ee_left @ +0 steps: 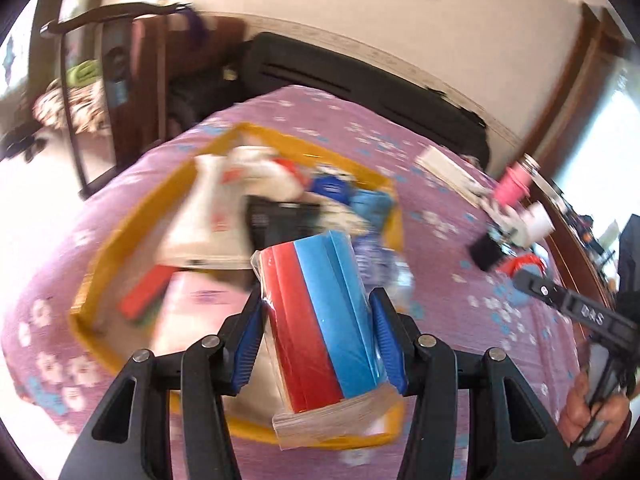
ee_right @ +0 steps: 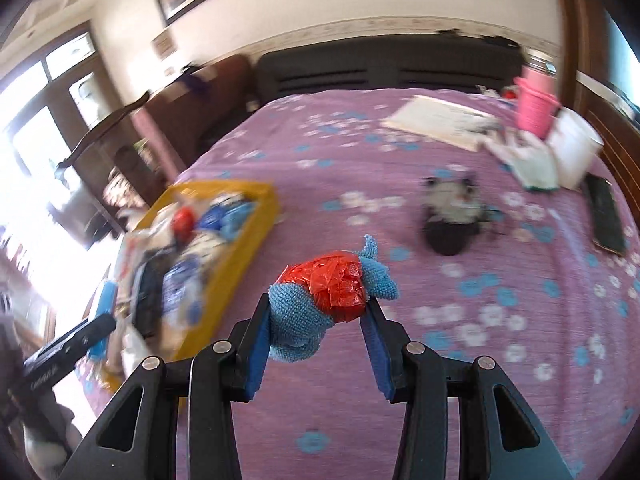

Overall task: Organize soft objects
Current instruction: 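Carry the sponge packet and sock bundle over the tray with both tools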

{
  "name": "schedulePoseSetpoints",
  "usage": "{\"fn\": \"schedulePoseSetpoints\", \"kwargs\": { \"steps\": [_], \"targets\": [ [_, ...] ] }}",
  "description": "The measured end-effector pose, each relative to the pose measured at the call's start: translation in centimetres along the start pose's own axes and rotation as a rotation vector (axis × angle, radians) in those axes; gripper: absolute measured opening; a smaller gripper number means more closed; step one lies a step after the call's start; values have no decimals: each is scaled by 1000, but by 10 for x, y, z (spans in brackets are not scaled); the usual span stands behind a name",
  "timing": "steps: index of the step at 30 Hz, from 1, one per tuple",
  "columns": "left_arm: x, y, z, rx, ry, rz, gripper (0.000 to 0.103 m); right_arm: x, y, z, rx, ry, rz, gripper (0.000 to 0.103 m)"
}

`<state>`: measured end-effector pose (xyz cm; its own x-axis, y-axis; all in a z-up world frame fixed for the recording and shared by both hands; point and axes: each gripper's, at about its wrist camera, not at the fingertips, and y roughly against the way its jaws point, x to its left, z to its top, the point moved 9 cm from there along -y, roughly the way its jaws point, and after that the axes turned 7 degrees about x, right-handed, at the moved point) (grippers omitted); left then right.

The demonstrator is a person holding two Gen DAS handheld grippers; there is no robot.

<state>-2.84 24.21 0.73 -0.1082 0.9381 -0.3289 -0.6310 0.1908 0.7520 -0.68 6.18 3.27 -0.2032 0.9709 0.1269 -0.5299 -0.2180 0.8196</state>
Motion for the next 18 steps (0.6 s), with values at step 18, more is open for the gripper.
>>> {"fn": "schedulePoseSetpoints", "kwargs": {
  "steps": [18],
  "targets": [
    [72, -8, 11, -42, 59, 117, 73, 146, -69, -17, 116, 292, 123, 48]
  ]
}}
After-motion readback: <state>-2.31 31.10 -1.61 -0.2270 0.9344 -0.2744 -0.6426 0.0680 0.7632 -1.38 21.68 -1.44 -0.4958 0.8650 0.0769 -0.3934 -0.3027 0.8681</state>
